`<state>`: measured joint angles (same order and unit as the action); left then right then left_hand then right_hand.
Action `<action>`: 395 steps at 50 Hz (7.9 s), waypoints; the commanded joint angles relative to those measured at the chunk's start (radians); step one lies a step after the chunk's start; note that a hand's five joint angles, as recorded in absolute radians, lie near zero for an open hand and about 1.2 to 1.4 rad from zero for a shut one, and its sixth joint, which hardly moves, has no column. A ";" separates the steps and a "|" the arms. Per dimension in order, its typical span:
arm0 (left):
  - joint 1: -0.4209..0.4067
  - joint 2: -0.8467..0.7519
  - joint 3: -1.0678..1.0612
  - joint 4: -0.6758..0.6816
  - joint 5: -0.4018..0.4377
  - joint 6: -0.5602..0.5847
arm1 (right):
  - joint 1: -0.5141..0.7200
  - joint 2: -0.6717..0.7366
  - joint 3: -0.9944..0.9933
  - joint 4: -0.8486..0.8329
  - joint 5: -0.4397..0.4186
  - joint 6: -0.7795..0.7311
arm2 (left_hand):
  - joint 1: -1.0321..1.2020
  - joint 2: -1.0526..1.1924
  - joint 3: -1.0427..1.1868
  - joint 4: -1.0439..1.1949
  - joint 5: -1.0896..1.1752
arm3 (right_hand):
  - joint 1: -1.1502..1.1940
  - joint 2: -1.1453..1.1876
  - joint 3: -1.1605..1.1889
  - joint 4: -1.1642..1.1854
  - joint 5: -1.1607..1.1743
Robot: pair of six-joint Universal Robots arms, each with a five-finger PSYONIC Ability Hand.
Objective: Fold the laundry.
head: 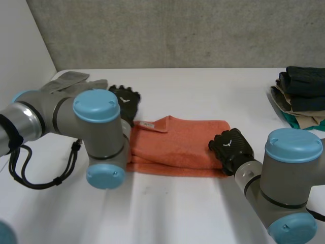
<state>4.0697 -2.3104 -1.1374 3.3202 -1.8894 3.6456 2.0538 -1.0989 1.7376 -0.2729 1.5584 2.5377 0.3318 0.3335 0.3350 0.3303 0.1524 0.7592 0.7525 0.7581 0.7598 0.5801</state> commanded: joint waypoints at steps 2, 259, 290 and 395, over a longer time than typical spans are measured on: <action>-0.061 0.025 0.004 0.004 0.166 -0.013 | -0.003 -0.003 0.010 0.004 0.008 -0.008 | 0.002 0.000 -0.001 0.004 0.007 | 0.180 0.187 0.181 0.179 0.185; -0.123 0.373 -0.067 -0.220 0.455 -0.308 | -0.925 0.234 -0.536 -0.380 -0.696 0.567 | -0.107 -0.108 -0.110 -0.105 -0.102 | -0.137 -0.130 -0.136 -0.138 -0.132; -0.052 0.494 -0.009 -0.056 0.369 -0.295 | -0.833 -0.154 -0.512 -0.144 -0.241 0.217 | -0.157 -0.159 -0.160 -0.156 -0.152 | -0.585 -0.578 -0.584 -0.585 -0.580; 0.253 0.407 -0.369 0.056 0.541 -0.130 | -0.193 -0.303 -0.056 0.334 -0.336 0.133 | -0.077 -0.079 -0.080 -0.076 -0.072 | -0.585 -0.578 -0.584 -0.585 -0.580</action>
<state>4.2103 -1.8350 -1.5158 3.3757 -1.4498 3.4734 1.7643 -1.4188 1.8040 -0.1442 1.2312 2.6678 0.2446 0.2399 0.2439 0.2346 0.0601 0.2374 0.2230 0.2162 0.2090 0.0512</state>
